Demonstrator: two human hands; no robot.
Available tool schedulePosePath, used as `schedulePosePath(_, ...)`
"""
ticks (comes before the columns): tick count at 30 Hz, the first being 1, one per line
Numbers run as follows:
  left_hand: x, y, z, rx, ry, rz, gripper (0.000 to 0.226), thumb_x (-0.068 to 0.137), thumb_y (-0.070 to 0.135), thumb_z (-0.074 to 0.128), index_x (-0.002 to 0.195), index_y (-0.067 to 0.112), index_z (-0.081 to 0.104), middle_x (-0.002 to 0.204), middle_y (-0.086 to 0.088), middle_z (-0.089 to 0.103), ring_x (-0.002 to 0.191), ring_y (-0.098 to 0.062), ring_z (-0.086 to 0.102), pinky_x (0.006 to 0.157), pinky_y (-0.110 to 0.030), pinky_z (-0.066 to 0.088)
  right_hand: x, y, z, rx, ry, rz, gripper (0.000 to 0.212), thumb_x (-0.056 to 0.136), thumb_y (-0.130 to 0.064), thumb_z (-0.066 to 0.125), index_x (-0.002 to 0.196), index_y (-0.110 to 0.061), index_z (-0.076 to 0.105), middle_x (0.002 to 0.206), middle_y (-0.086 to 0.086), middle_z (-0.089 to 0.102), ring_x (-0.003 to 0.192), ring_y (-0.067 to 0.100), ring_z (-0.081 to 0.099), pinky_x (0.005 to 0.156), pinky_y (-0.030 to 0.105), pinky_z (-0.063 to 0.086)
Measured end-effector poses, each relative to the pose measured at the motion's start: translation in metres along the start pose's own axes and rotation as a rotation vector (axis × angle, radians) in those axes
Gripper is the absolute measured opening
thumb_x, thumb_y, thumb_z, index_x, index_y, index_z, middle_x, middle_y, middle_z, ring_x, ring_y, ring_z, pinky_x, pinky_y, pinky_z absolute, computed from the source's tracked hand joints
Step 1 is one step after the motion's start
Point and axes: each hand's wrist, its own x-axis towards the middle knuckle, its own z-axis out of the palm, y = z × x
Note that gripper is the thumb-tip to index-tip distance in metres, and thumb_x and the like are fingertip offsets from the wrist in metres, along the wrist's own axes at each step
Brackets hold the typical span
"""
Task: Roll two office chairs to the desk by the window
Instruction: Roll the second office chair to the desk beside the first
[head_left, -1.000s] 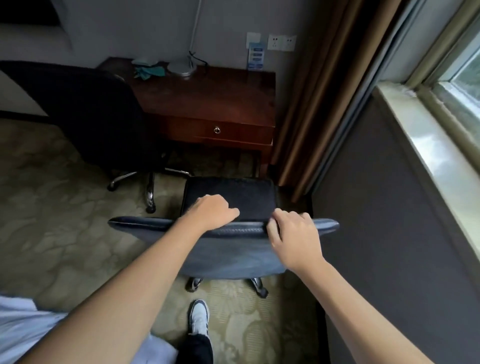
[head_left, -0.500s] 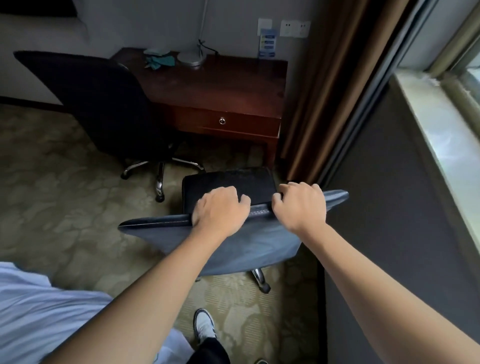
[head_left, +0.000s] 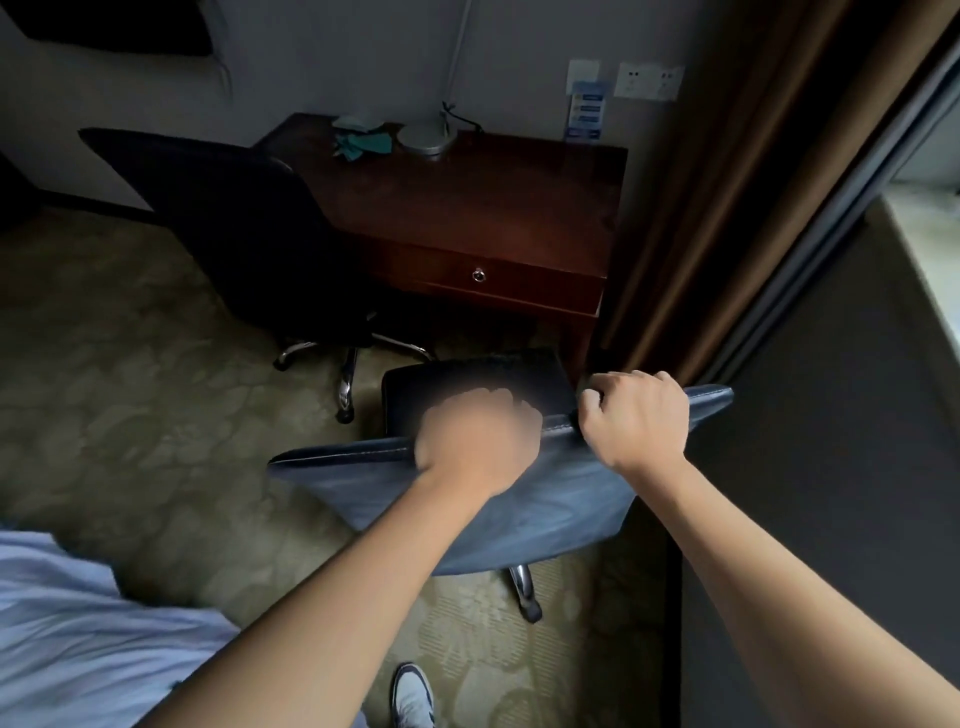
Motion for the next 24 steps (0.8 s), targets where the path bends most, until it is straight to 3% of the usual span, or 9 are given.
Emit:
schedulePosePath(4,0.032,-0.01,0.001,-0.021,-0.016,0.031,0.038,0.088,0.044,0.034,0.06,0.022,0.047,0.065,0.007,0.051,0.063,-0.024,0.046,0.061,-0.035,0.031,0.021,-0.002,0.014,-0.029,0.014,0.04,0.034,0.078,-0.021,0.036,0.049,-0.013,0.052,0.053,0.003,0.059,0.053,0.027,0.05,0.063,0.036,0.032)
schedulePosePath(10,0.067,-0.041,-0.004,0.002,0.042,0.045,0.036,0.08,0.042,0.032,0.051,0.021,0.033,0.051,0.007,0.032,0.055,-0.025,0.037,0.056,-0.033,0.026,0.051,-0.026,0.027,0.005,0.056,0.042,0.031,0.075,-0.02,0.041,0.046,-0.012,0.048,0.051,0.006,0.057,0.051,0.029,0.05,0.059,0.035,0.031)
schedulePosePath(18,0.103,-0.104,-0.007,0.02,0.128,0.068,0.031,0.078,0.037,0.036,0.053,0.02,0.043,0.055,0.004,0.051,0.05,-0.024,0.037,0.051,-0.03,0.027,0.074,-0.08,0.05,0.05,0.124,0.051,0.03,0.072,-0.023,0.038,0.043,-0.014,0.04,0.044,0.003,0.05,0.043,0.027,0.043,0.053,0.028,0.021)
schedulePosePath(24,0.147,-0.146,-0.007,-0.004,0.146,0.095,0.029,0.077,0.04,0.036,0.057,0.022,0.043,0.059,0.004,0.053,0.052,-0.022,0.043,0.051,-0.029,0.025,0.117,-0.111,0.075,0.03,0.092,0.052,0.028,0.071,-0.024,0.038,0.045,-0.014,0.043,0.047,0.003,0.052,0.046,0.027,0.047,0.051,0.028,0.023)
